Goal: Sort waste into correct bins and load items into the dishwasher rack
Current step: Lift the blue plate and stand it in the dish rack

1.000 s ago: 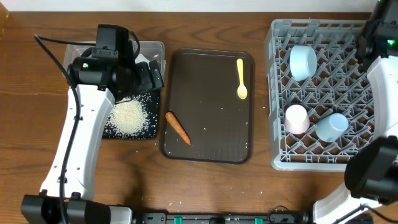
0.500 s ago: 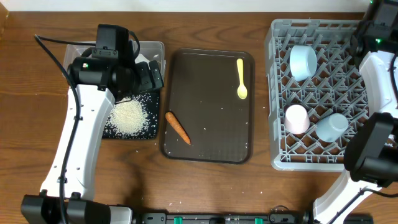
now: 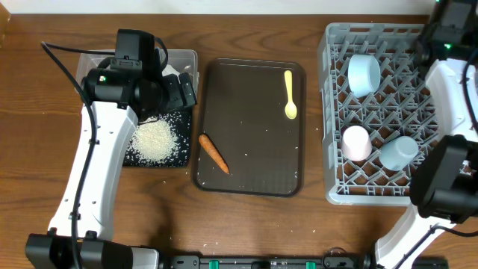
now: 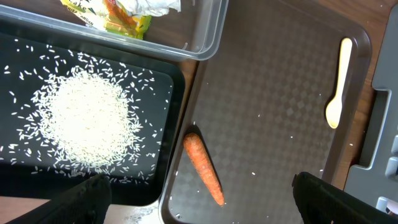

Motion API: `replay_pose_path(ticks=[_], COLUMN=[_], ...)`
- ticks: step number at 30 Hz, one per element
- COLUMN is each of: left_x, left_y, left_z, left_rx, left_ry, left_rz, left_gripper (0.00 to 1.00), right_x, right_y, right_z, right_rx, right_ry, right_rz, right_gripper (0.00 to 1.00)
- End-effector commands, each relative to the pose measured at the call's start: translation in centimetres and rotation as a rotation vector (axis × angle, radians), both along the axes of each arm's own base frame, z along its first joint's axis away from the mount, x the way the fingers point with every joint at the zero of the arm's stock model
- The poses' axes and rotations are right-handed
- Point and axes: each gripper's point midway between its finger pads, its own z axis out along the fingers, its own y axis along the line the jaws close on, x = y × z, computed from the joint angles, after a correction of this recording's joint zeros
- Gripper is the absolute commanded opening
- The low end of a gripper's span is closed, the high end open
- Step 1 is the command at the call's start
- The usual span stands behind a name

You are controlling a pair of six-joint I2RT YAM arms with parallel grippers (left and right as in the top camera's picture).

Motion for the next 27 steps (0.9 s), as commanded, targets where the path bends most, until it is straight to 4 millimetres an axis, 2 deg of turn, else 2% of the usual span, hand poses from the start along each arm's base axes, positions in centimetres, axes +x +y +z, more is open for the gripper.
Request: replay_pose_path(ticks=[1,2,6,7,12,16,18,22,25,27], left_x=[0.0,0.0,0.0,0.0,0.0,0.0,0.0,0.0,0.0,0.0], left_y=[0.2,0.2,0.2,0.2,0.2,0.2,0.2,0.2,0.2,0.2], left_z=[-0.6,-0.6,-0.6,-0.6,-0.6,-0.6,-0.6,-0.6,-0.6,-0.6], left_rx=[0.014,0.014,0.014,0.014,0.014,0.014,0.014,0.014,0.014,0.014], left_ry=[0.017,0.017,0.017,0.017,0.017,0.017,0.017,0.017,0.017,0.017], left_rz=[0.003,0.003,0.003,0.003,0.003,0.003,0.003,0.003,0.003,0.003], left_gripper=[0.96,0.96,0.96,0.96,0.96,0.96,0.96,0.96,0.96,0.96], right_x=[1.3,1.4,1.9,2.0,2.5,2.4,2.3,1.8,1.4,1.3], right_y=[2.5,3.0,5.0,5.4,6.7,6.8,6.9,7.6,9.0,10.7], right_z=[-2.8,-2.8,-3.2,-3.3,-3.2,-2.2,-1.2,1.7,4.0,5.0], right_rx=[0.034,0.034,0.036,0.036,0.039,0.046,0.049,0.065,0.101,0.163], right_ry=[0.123,0.128,0.156,0.162,0.147,0.086,0.062,-0.025,-0.106,-0.164], right_rz=[0.102,0.112,0.152,0.160,0.181,0.173,0.179,0.205,0.245,0.300], right_gripper=[0.04,0.07,0.53,0.59,0.71,0.80,0.82,0.93,0.99,0.99])
